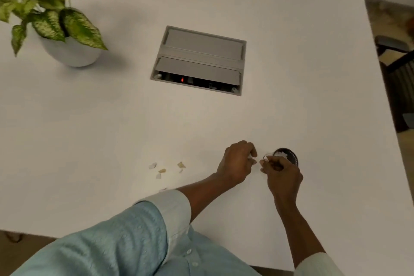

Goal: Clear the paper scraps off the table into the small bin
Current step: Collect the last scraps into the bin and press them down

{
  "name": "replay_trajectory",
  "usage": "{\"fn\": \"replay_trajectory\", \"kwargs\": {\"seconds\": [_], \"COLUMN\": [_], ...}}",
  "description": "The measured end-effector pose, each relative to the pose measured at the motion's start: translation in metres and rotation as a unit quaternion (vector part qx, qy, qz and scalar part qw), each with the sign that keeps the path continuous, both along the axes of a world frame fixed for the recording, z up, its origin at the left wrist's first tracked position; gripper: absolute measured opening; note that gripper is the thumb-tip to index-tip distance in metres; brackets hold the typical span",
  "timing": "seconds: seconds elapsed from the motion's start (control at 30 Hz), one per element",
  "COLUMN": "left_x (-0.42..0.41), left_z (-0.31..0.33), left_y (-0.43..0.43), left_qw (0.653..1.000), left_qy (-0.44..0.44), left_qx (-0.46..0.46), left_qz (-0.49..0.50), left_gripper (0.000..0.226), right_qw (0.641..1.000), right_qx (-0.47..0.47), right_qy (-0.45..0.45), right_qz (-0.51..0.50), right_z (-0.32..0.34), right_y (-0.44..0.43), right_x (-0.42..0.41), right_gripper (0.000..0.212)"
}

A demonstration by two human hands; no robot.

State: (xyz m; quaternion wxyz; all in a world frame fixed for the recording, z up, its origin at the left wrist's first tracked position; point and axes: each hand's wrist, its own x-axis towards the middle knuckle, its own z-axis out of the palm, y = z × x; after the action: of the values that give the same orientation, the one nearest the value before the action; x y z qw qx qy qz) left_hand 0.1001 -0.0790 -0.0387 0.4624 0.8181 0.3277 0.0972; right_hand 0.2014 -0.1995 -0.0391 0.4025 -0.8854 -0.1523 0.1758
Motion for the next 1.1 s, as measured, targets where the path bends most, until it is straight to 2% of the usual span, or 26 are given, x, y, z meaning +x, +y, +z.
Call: {"fn": "replay_trajectory", "kwargs": {"seconds": [0.17, 0.4, 0.6, 0.73, 0.87, 0.97, 1.1], "left_x": [0.05, 0.1, 0.105, 0.092, 0.056, 0.009, -0.075], "left_z": [0.01, 0.014, 0.009, 0.008, 0.0, -0.017, -0.044], "left_y": [-0.013, -0.029, -0.034, -0.029, -0.012, 0.006, 0.029], "left_qw": [0.997, 0.984, 0.982, 0.988, 0.995, 0.995, 0.978], "left_qy": [0.03, 0.081, 0.057, 0.02, 0.019, 0.067, 0.173], "left_qx": [0.022, 0.069, 0.072, 0.085, 0.084, 0.076, 0.066], "left_qz": [-0.065, -0.139, -0.167, -0.129, -0.054, 0.008, 0.093], "left_gripper": [0.01, 0.017, 0.018, 0.014, 0.01, 0.013, 0.013], "right_qw": [0.997, 0.99, 0.98, 0.979, 0.983, 0.978, 0.965], "right_qx": [-0.033, -0.125, -0.177, -0.166, -0.083, -0.033, -0.032], "right_qy": [-0.04, -0.062, -0.088, -0.119, -0.157, -0.163, -0.102], "right_qz": [-0.048, -0.019, 0.023, 0.028, 0.051, 0.128, 0.241], "right_z": [0.015, 0.022, 0.011, 0.01, 0.014, 0.01, -0.008], "right_y": [-0.016, -0.026, -0.027, -0.023, -0.005, 0.014, 0.035], "right_x": [0.039, 0.076, 0.083, 0.078, 0.056, 0.028, -0.015], "right_gripper": [0.012, 0.018, 0.023, 0.028, 0.021, 0.02, 0.017]}}
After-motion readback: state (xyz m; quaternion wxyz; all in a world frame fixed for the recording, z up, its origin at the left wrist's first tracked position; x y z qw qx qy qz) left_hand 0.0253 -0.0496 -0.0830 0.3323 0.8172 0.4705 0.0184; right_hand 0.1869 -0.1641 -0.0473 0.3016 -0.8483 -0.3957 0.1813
